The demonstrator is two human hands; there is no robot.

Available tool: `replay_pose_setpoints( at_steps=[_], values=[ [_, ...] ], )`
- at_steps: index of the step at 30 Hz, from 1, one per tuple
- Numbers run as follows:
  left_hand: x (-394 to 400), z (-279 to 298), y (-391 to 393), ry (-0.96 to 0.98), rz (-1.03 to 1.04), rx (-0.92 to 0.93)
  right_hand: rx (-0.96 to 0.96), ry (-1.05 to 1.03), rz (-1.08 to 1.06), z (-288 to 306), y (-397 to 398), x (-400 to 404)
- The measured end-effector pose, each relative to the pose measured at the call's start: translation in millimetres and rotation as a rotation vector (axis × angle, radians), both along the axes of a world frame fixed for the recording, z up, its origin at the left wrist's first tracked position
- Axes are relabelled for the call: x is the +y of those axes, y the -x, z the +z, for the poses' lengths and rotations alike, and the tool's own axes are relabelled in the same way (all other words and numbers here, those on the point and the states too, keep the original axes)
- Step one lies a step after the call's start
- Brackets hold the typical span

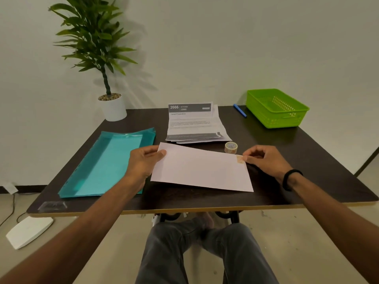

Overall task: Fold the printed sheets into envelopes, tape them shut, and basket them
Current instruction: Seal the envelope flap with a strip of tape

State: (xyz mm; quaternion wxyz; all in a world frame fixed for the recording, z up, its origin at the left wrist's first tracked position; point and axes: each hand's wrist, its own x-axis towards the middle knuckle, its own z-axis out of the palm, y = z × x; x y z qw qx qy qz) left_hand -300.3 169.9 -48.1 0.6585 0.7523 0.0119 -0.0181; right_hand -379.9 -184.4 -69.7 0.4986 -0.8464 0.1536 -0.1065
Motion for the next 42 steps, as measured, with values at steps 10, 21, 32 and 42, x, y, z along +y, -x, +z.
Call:
replay_pose_setpoints(
  at_steps=[10,21,32,42],
  values=[
    [1.2,-7.8,-6.6,0.055,0.058,0.071,0.042,-0.278,0.058,22.6,1.3,8.0],
    [-1.3,-24.9,-9.5,-0.091,0.148,-0.099,0.086,-0.402,0.057,22.9,0.9,16.6],
    [-34.3,-27.5,-5.6,0.079,0.303,-0.197,0.087,-0.918,0.058,19.5,26.5,26.1],
    [-80.8,-9.9,7.5,0.189,0.228,-0.165,-0.162,-1.066,-0.066,23.2,20.1,50.5]
  ],
)
